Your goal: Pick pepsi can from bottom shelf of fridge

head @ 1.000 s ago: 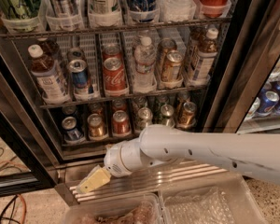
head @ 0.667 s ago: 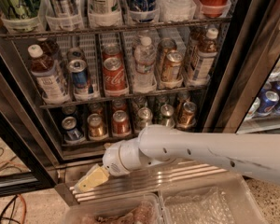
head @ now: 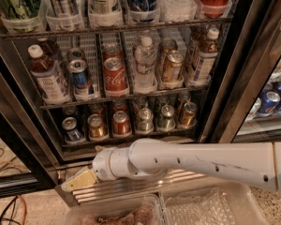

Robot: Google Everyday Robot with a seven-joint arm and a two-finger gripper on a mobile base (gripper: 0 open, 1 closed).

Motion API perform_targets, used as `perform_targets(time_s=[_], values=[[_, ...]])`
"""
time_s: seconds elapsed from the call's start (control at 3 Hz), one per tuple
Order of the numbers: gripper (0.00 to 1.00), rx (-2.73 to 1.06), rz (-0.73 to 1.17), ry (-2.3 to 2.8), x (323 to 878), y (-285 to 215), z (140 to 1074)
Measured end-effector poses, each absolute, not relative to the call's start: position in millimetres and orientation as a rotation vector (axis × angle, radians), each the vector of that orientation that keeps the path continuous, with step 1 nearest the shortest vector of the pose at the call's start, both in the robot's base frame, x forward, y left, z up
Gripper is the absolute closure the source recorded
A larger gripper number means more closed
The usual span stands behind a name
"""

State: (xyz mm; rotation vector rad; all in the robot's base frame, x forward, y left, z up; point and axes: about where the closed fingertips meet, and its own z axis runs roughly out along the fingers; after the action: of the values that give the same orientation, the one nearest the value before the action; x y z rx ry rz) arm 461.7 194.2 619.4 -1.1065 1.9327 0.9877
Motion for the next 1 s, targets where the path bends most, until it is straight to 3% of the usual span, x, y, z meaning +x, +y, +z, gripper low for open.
perform_targets(time_s=[1.0], values=[[0.0,-0.921,0.916,1.963,475,224,602]])
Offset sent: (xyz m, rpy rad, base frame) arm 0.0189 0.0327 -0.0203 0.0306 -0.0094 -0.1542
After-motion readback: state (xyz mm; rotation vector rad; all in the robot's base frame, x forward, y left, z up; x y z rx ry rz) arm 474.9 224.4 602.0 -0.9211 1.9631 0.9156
